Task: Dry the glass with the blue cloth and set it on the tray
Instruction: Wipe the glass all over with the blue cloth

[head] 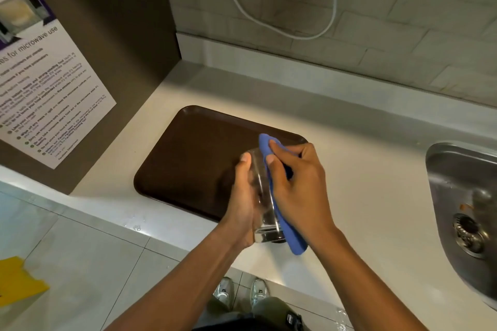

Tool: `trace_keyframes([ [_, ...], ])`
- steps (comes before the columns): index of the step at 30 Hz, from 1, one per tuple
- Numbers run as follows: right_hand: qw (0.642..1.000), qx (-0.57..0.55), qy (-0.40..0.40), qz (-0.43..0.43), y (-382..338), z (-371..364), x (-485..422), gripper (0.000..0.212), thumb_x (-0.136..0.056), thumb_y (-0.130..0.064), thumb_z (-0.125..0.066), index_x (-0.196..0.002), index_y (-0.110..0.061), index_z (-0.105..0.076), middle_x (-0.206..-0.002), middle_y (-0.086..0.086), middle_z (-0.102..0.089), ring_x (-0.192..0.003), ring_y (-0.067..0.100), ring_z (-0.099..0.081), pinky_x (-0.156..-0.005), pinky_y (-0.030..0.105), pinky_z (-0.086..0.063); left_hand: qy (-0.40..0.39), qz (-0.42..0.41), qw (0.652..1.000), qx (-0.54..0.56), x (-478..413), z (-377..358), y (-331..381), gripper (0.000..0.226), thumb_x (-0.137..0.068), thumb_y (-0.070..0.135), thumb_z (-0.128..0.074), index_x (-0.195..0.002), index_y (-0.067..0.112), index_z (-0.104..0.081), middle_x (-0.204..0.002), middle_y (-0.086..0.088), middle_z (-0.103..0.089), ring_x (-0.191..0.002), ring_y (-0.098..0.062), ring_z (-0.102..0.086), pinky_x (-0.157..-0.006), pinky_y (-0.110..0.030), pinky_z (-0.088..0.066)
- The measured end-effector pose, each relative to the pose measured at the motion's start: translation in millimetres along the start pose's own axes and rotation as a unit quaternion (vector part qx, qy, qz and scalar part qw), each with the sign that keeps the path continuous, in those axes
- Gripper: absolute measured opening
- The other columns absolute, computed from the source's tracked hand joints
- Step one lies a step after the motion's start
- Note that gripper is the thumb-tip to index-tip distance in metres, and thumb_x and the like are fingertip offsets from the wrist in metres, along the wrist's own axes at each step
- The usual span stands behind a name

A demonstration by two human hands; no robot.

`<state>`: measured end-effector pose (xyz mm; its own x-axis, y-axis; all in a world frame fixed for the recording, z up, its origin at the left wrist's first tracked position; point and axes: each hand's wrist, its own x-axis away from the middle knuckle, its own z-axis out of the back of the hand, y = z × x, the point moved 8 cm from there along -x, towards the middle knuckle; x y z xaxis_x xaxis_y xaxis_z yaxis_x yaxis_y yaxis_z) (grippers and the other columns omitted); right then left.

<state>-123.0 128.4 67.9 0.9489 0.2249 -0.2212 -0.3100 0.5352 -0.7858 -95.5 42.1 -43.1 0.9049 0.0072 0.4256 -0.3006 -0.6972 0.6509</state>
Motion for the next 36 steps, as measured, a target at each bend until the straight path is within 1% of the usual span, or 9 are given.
trace_keyframes([
  [4, 0.997, 0.0, -0.057, 0.057, -4, -13, 32, 0.029, -0.098, -0.029, -0.06, -0.126, -0.024, -0.064, -0.107, -0.01, -0.051, -0.097, -0.011, -0.048, -0.084, 0.002, -0.039, 0.01, -0.013, 1.0, -0.01, -3, 10, 6, 0.065, -0.095, 0.059, -0.036, -0.088, 0.011, -0.08, -0.087, -0.016, -0.076, -0.075, -0.019, -0.076, -0.064, -0.029, -0.063],
  [7, 1.0, -0.011, -0.015, -0.018, 19, -5, 16, 0.03, -0.097, -0.033, -0.058, -0.126, -0.027, -0.067, -0.105, -0.008, -0.056, -0.097, -0.005, -0.053, -0.083, 0.006, -0.043, 0.034, 0.004, 0.999, -0.027, 1, 14, -2, 0.074, -0.096, 0.072, -0.036, -0.112, 0.014, -0.078, -0.108, -0.02, -0.077, -0.098, -0.032, -0.074, -0.079, -0.04, -0.059],
  [10, 0.998, -0.045, -0.011, -0.043, 24, -1, 10, 0.028, -0.098, -0.035, -0.057, -0.124, -0.034, -0.067, -0.099, -0.011, -0.058, -0.094, 0.002, -0.058, -0.081, 0.008, -0.044, 0.048, 0.017, 0.999, -0.018, 5, 14, 0, 0.08, -0.089, 0.079, -0.041, -0.121, 0.014, -0.073, -0.115, -0.023, -0.075, -0.102, -0.036, -0.074, -0.078, -0.042, -0.059],
  [17, 0.998, -0.064, -0.001, -0.018, 20, 1, 34, 0.036, -0.094, -0.044, -0.056, -0.127, -0.035, -0.065, -0.106, -0.016, -0.055, -0.101, 0.001, -0.057, -0.084, 0.009, -0.046, 0.012, 0.017, 0.999, -0.034, 0, 18, 13, 0.082, -0.089, 0.081, -0.034, -0.109, 0.016, -0.079, -0.105, -0.018, -0.079, -0.091, -0.03, -0.077, -0.07, -0.039, -0.062],
  [22, 0.998, -0.056, 0.011, -0.003, 12, 4, 36, 0.04, -0.094, -0.043, -0.055, -0.13, -0.028, -0.064, -0.106, -0.013, -0.053, -0.102, -0.003, -0.055, -0.083, 0.006, -0.045, 0.095, -0.059, 0.976, -0.184, -2, 32, 28, 0.091, -0.058, 0.1, -0.045, -0.109, 0.033, -0.077, -0.101, -0.004, -0.082, -0.092, -0.022, -0.078, -0.069, -0.037, -0.062],
  [26, 1.0, -0.019, 0.007, 0.001, 10, 0, 38, 0.038, -0.095, -0.037, -0.056, -0.13, -0.027, -0.062, -0.104, -0.023, -0.045, -0.102, -0.013, -0.049, -0.082, 0.002, -0.043, 0.109, -0.067, 0.968, -0.216, -2, 32, 34, 0.079, -0.076, 0.085, -0.041, -0.123, 0.027, -0.068, -0.109, -0.004, -0.079, -0.096, -0.022, -0.076, -0.084, -0.046, -0.061],
  [30, 0.998, -0.03, 0.003, 0.047, -6, -7, 45, 0.023, -0.097, -0.022, -0.062, -0.12, -0.022, -0.066, -0.109, -0.009, -0.058, -0.103, 0.0, -0.055, -0.087, 0.021, -0.05, 0.103, -0.035, 0.976, -0.191, -1, 26, 23, 0.044, -0.1, 0.055, -0.047, -0.104, 0.016, -0.067, -0.112, -0.013, -0.068, -0.082, -0.013, -0.069, -0.074, -0.03, -0.053],
  [32, 0.997, -0.002, -0.014, 0.076, -8, -11, 51, 0.025, -0.098, -0.024, -0.059, -0.121, -0.019, -0.067, -0.115, 0.002, -0.059, -0.106, 0.01, -0.056, -0.089, 0.024, -0.048, 0.095, -0.018, 0.984, -0.152, 3, 24, 20, 0.057, -0.09, 0.068, -0.054, -0.112, 0.017, -0.068, -0.11, -0.007, -0.071, -0.089, -0.016, -0.069, -0.08, -0.038, -0.055],
  [36, 0.999, -0.027, -0.033, -0.024, 20, -4, 49, 0.032, -0.097, -0.037, -0.055, -0.125, -0.027, -0.065, -0.106, -0.011, -0.055, -0.099, -0.011, -0.053, -0.081, 0.003, -0.043, 0.058, 0.013, 0.995, -0.081, 4, 25, 14, 0.077, -0.086, 0.075, -0.04, -0.095, 0.01, -0.08, -0.101, -0.021, -0.077, -0.082, -0.028, -0.077, -0.069, -0.038, -0.062],
])
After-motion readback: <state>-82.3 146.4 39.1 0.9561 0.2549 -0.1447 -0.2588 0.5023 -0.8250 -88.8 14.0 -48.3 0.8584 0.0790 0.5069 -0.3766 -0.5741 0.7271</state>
